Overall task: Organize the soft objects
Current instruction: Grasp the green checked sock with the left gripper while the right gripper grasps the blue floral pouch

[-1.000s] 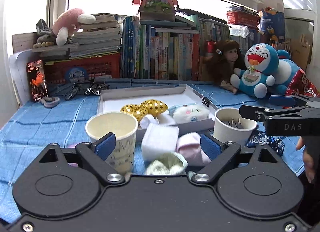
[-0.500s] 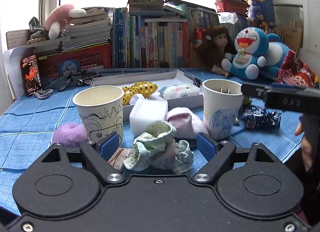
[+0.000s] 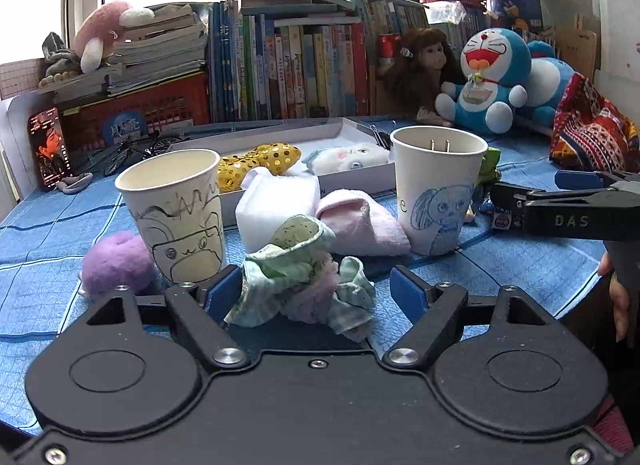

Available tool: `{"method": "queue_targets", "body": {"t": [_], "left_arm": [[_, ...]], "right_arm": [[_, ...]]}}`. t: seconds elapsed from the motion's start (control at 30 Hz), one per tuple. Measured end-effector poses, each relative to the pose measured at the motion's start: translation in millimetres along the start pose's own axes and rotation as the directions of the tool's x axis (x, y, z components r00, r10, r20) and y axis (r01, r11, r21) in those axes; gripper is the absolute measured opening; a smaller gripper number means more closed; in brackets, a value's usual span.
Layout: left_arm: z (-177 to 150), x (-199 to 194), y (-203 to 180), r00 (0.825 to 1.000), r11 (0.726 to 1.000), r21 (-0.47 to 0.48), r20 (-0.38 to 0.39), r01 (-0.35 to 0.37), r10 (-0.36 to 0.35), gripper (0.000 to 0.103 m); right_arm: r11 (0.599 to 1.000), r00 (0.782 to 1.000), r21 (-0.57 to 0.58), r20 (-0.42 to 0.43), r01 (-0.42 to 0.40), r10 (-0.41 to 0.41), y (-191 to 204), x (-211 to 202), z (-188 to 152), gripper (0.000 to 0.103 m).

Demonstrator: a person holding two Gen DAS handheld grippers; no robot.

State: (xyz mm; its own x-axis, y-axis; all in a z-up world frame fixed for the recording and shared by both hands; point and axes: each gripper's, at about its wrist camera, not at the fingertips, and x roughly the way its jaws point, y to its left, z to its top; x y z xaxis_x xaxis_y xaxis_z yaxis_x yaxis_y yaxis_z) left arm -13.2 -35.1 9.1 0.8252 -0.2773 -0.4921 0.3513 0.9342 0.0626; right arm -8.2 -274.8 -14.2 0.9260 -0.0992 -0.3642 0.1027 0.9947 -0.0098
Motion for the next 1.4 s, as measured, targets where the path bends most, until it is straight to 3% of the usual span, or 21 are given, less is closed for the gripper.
{"method": "queue_targets", "body": {"t": [0.27,1.4], "left_arm": [[-1.4,4.8,-1.9,1.000,1.000,-0.006,-0.001,-0.010,0.010,0.078],[-7.9,28.3,-3.9,0.999,0.998,-0.052,-0.027,-0.034,0.033,0.066]], "right_arm": [[0.999,0.999,0.012,-0.045,0.031,-0.030,-7.1,10.3,-4.7,0.103],[1.000,0.990,0.015,-0.143,0.017,-0.015,-4.8,39.3,-8.4,0.103]]}}
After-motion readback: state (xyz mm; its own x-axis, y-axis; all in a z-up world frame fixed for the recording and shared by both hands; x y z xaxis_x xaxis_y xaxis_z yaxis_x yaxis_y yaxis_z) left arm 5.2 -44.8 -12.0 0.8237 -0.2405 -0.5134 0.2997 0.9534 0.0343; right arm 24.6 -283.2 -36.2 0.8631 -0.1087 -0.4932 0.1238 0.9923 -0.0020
